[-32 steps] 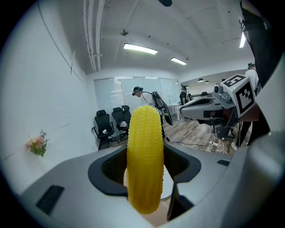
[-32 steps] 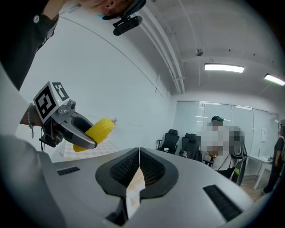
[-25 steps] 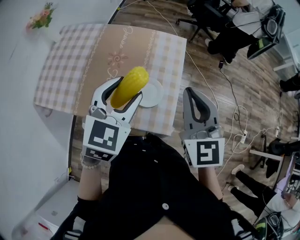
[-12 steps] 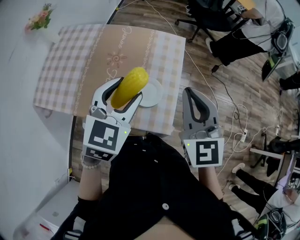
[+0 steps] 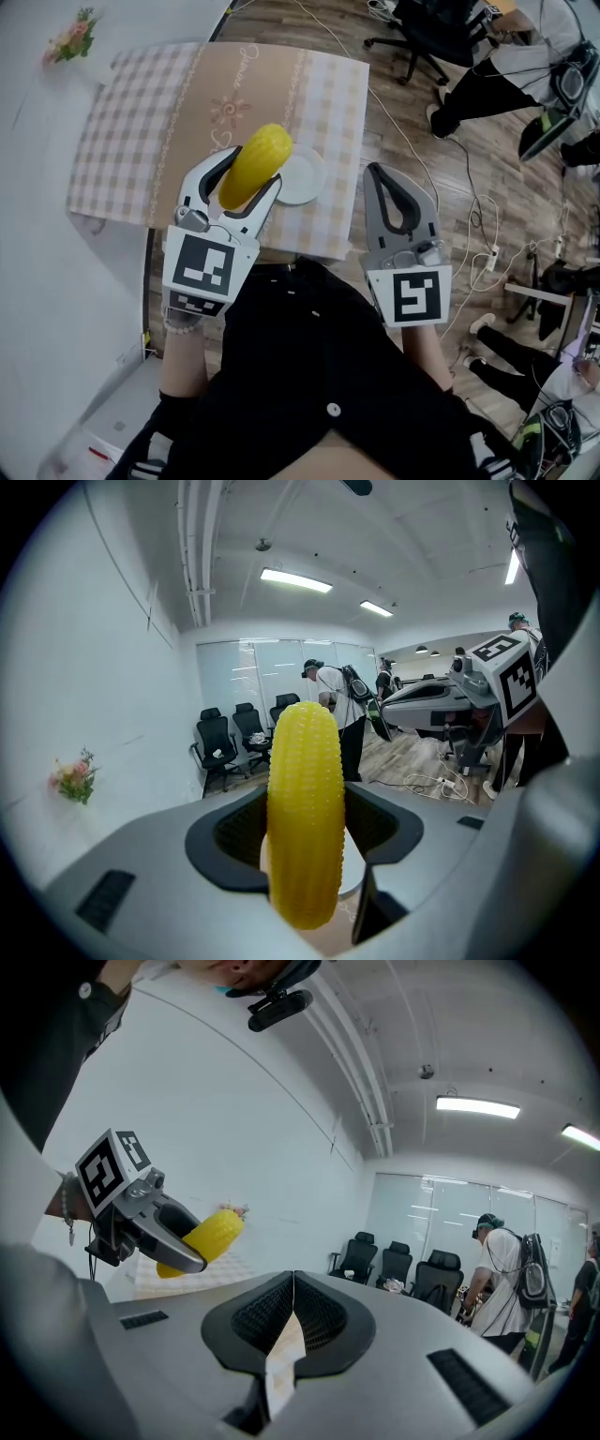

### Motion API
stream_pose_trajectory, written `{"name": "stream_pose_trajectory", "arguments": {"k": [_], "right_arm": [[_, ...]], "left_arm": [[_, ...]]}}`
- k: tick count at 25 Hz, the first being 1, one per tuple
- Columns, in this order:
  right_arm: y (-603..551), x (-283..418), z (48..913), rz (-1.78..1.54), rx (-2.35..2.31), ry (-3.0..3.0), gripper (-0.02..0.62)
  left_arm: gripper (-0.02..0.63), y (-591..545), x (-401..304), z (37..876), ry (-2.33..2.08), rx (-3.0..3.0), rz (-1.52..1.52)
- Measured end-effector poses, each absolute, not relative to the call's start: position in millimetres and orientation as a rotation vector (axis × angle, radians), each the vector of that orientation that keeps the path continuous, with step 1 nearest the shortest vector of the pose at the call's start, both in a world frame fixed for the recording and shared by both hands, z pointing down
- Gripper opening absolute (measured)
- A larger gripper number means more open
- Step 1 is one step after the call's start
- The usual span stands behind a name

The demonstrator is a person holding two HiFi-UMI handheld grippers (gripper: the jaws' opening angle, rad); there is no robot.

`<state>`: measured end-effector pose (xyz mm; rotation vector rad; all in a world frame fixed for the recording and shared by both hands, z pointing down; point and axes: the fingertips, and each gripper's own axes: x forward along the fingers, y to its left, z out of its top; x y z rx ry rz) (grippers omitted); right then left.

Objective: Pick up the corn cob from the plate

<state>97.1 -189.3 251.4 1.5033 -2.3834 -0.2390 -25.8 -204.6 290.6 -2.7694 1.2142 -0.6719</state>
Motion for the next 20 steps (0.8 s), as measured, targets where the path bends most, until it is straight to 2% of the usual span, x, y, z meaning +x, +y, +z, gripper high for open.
{"name": "stream_pose_trajectory", "arguments": {"k": [20], "right_arm": [[-190, 95, 258, -0.252, 1.493, -2.378, 0.041]], "left_arm": [[0.258, -208, -19, 302, 1.189, -2.784, -0.699]]}}
